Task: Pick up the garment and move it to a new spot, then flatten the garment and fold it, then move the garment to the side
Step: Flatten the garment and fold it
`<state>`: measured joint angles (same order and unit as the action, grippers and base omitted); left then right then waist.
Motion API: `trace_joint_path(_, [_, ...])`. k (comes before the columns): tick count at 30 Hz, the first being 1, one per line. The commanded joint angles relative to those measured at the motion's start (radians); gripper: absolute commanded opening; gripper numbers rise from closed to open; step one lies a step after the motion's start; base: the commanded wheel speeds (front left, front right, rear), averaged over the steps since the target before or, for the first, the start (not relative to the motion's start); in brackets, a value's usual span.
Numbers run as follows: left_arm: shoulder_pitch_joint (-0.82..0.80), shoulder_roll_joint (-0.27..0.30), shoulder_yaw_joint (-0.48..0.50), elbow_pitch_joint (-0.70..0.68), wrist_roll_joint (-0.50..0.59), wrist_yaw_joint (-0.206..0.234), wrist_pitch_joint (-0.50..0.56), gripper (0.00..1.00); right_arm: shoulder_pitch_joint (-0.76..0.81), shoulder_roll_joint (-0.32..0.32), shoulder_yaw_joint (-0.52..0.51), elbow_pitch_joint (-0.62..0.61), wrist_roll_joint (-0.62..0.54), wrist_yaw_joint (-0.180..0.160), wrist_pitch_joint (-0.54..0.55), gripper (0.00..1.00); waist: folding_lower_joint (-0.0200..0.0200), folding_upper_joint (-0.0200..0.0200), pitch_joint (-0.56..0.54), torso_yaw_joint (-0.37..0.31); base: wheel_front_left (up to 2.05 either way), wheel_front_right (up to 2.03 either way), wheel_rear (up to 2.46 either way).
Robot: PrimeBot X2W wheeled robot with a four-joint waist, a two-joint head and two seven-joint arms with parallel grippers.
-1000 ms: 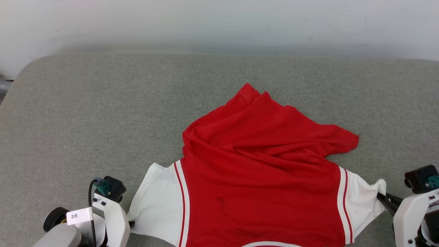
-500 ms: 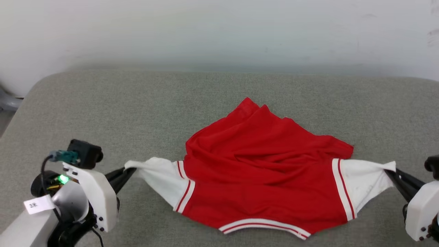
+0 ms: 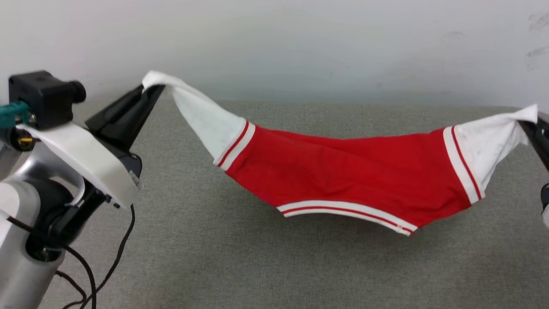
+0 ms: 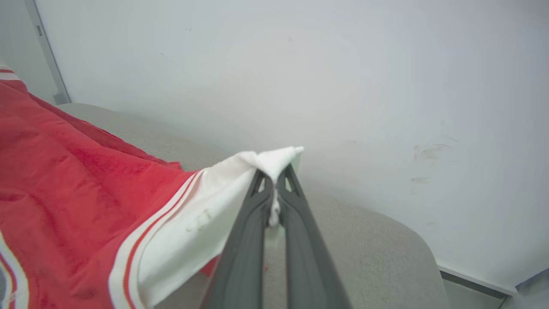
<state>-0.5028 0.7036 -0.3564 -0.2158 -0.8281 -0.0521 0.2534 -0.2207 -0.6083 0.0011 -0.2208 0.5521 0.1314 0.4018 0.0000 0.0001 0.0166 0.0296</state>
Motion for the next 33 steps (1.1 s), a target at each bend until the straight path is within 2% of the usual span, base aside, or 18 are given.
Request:
trace_joint_path(1, [-0.031, -0.011, 0.002, -0.003, 0.012, 0.005, -0.005, 0.0, -0.032, 0.001, -0.007, -0.012, 0.0, -0.002, 0.004, 0.0, 0.0, -0.0001, 0.005, -0.001, 0.0, 0.0, 0.0])
trace_joint_path(8, [-0.222, -0.068, 0.004, 0.025, 0.024, 0.005, 0.001, 0.0, -0.228, 0.014, -0.019, -0.02, 0.017, -0.002, 0.008, 0.0, 0.0, -0.0001, 0.081, -0.001, 0.0, 0.0, 0.0])
trace_joint_path(15, [-0.486, -0.141, -0.005, 0.141, 0.042, -0.004, 0.028, 0.0, -0.574, 0.012, 0.013, 0.102, 0.004, -0.002, 0.003, 0.0, 0.0, -0.0001, 0.248, 0.001, 0.0, 0.0, 0.0])
trace_joint_path(23, [-0.86, -0.202, -0.018, 0.387, 0.11, -0.036, 0.009, 0.0, -1.043, 0.049, 0.099, 0.351, -0.093, -0.002, -0.053, 0.0, 0.0, -0.0001, 0.423, -0.005, 0.0, 0.0, 0.0])
trace_joint_path(28, [-1.065, -0.233, -0.02, 0.533, 0.138, -0.051, -0.029, 0.0, -1.286, 0.081, 0.154, 0.525, -0.156, -0.002, -0.108, 0.0, 0.0, -0.0001, 0.484, -0.008, 0.0, 0.0, 0.0])
trace_joint_path(33, [-1.191, -0.238, -0.014, 0.66, 0.147, -0.061, -0.077, 0.0, -1.462, 0.112, 0.203, 0.69, -0.197, -0.002, -0.163, 0.0, 0.0, -0.0001, 0.516, -0.01, 0.0, 0.0, 0.0])
